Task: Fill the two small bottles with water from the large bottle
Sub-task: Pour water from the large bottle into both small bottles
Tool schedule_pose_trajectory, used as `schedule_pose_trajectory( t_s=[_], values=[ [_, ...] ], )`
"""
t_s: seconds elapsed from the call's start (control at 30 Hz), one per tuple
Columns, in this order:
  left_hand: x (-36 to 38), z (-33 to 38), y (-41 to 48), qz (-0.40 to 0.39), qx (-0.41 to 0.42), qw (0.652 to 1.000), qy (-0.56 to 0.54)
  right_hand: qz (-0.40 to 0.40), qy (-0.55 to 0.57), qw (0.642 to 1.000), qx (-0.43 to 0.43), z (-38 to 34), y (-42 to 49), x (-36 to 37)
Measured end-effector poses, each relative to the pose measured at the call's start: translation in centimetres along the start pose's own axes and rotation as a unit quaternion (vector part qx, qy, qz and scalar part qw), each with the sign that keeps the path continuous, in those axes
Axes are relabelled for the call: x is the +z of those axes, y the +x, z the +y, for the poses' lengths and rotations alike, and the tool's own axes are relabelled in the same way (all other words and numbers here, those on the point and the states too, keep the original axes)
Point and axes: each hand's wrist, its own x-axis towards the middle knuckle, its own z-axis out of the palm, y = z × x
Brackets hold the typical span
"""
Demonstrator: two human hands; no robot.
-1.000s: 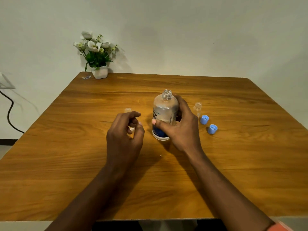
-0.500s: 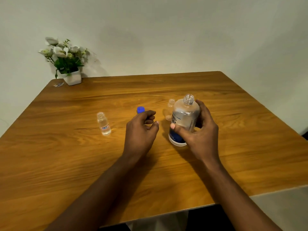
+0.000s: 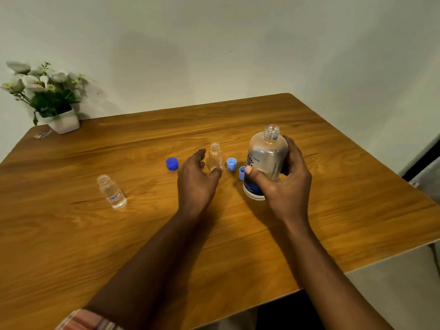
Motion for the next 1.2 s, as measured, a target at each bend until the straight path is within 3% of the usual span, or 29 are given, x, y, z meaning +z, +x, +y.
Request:
schedule_pose_trajectory(
  t_s=[0.23, 0.43, 0.7, 0.83, 1.2],
  values=[
    [0.5, 0.2, 0.6, 0.008, -0.005, 1.000, -0.024, 0.023, 0.016, 1.000, -0.010, 0.3, 0.3, -0.5],
    [-1.1, 0.2, -0.2, 0.004, 0.002, 0.999, -0.032, -0.003, 0.004, 1.000, -0.022, 0.1, 0.0, -0.1],
    [-8.9, -1.9, -3.1, -0.013, 0.009, 0.999, -0.050, -0.103, -0.004, 0.992, -0.070, -1.8, -0.8, 2.4],
    [-12.0, -2.5, -4.4, 0.020, 0.032, 0.998, -0.043, -0.139, -0.004, 0.986, -0.090, -2.8, -1.3, 4.1],
    [-15.7, -4.2, -5.5, 0.024, 0.078, 0.996, -0.045, -0.254, -0.083, 0.945, -0.188, -4.4, -1.0, 7.6]
  ],
)
